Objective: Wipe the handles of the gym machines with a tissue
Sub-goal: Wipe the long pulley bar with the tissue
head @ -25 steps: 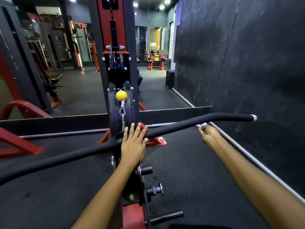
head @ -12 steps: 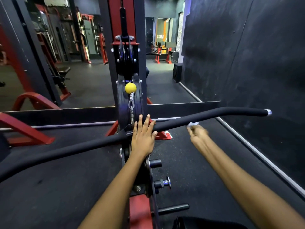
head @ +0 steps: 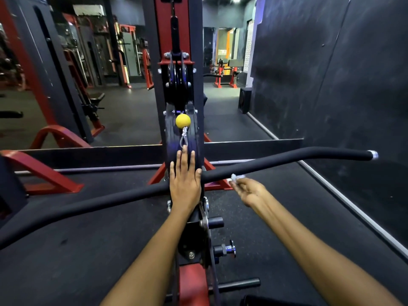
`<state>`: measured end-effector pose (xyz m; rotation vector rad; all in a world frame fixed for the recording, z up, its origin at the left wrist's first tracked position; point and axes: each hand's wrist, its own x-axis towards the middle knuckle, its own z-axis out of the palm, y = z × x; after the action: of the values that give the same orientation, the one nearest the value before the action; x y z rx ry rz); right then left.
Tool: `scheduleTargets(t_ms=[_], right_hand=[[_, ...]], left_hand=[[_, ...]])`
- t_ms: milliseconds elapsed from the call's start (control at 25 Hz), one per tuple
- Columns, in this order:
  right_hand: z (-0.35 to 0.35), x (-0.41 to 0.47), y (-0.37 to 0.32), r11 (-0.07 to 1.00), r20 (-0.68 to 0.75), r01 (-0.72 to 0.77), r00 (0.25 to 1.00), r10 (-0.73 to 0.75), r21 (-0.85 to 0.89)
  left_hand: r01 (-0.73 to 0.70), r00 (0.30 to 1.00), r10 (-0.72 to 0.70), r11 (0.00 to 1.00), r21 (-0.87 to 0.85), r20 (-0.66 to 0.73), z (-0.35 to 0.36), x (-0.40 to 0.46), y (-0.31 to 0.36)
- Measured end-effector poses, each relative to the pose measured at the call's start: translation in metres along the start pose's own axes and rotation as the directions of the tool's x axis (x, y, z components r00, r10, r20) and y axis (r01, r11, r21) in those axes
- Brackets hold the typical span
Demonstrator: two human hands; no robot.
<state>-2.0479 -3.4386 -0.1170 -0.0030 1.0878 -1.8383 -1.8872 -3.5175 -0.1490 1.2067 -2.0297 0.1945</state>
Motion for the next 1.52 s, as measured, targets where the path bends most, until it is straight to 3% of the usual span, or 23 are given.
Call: scheduleTargets(t_ms=[80, 160, 240, 360, 440, 520, 640, 680, 760, 920, 1000, 1120, 1320, 1440, 1520], right_hand=[[-0.008, 0.005, -0.015, 0.996, -0.025, 0.026, 0.999, -0.024, 0.085], [-0.013, 0.014, -0.034, 0.945, -0.125, 0.200, 0.977, -0.173, 0.260], [-0.007, 0.014, -0.024, 0.924, -0.189, 0.276, 0.954, -0.231, 0.264], [0.023, -0.004, 0.039, 0.997, 0.025, 0.059, 0.998, -0.061, 0.054], [0.034, -0.015, 0.057, 0.997, 0.142, -0.056, 0.988, 0.062, -0.046], [0.021, -0.015, 0.036, 0.996, 0.138, -0.088, 0.987, 0.086, 0.006], [-0.006, 0.000, -0.005, 0.943, 0.007, 0.114, 0.992, -0.123, 0.313], [-0.006, 0.001, -0.004, 0.926, -0.045, 0.168, 0.986, -0.163, 0.337], [0.012, -0.004, 0.024, 0.970, -0.061, 0.090, 0.995, -0.078, 0.227], [0.038, -0.026, 0.058, 0.968, 0.166, -0.251, 0.955, 0.246, 0.007], [0.022, -0.020, 0.030, 0.966, 0.137, -0.256, 0.959, 0.248, 0.042], [0.008, -0.009, 0.012, 0.968, 0.041, -0.096, 0.995, 0.089, 0.232], [0.053, -0.015, 0.071, 0.959, 0.154, -0.259, 0.949, 0.274, -0.112], [0.038, -0.009, 0.047, 0.931, 0.152, -0.346, 0.920, 0.361, -0.113], [0.016, -0.004, 0.013, 0.951, 0.119, -0.306, 0.943, 0.310, -0.052]], left_hand=[[0.004, 1.000, -0.004, 1.000, -0.010, -0.027, 0.002, -0.002, -0.001], [0.020, 0.997, -0.020, 1.000, -0.010, -0.068, 0.005, -0.003, -0.001], [0.024, 0.996, -0.025, 0.999, -0.022, -0.081, 0.007, -0.001, 0.001], [0.012, 0.994, -0.016, 0.999, -0.037, -0.107, 0.007, -0.002, -0.001], [0.010, 0.992, -0.015, 0.999, -0.037, -0.127, 0.006, -0.002, -0.001], [0.016, 0.991, -0.021, 0.999, -0.043, -0.131, 0.007, -0.001, -0.001], [0.022, 0.989, -0.021, 1.000, 0.001, -0.146, 0.011, -0.001, -0.001], [0.027, 0.989, -0.024, 1.000, 0.013, -0.146, 0.011, 0.000, -0.001], [0.031, 0.990, -0.028, 0.999, 0.019, -0.141, 0.011, 0.000, 0.000], [0.031, 0.990, -0.027, 0.999, 0.025, -0.138, 0.010, -0.001, 0.000], [0.029, 0.990, -0.027, 0.999, 0.016, -0.137, 0.010, -0.002, 0.000], [0.033, 0.990, -0.030, 0.999, 0.014, -0.138, 0.012, 0.000, -0.001], [0.036, 0.993, -0.034, 0.999, 0.018, -0.114, 0.013, -0.001, -0.002], [0.038, 0.992, -0.038, 0.999, 0.002, -0.119, 0.013, 0.000, -0.002], [0.047, 0.992, -0.047, 0.999, -0.002, -0.114, 0.013, 0.001, -0.002]])
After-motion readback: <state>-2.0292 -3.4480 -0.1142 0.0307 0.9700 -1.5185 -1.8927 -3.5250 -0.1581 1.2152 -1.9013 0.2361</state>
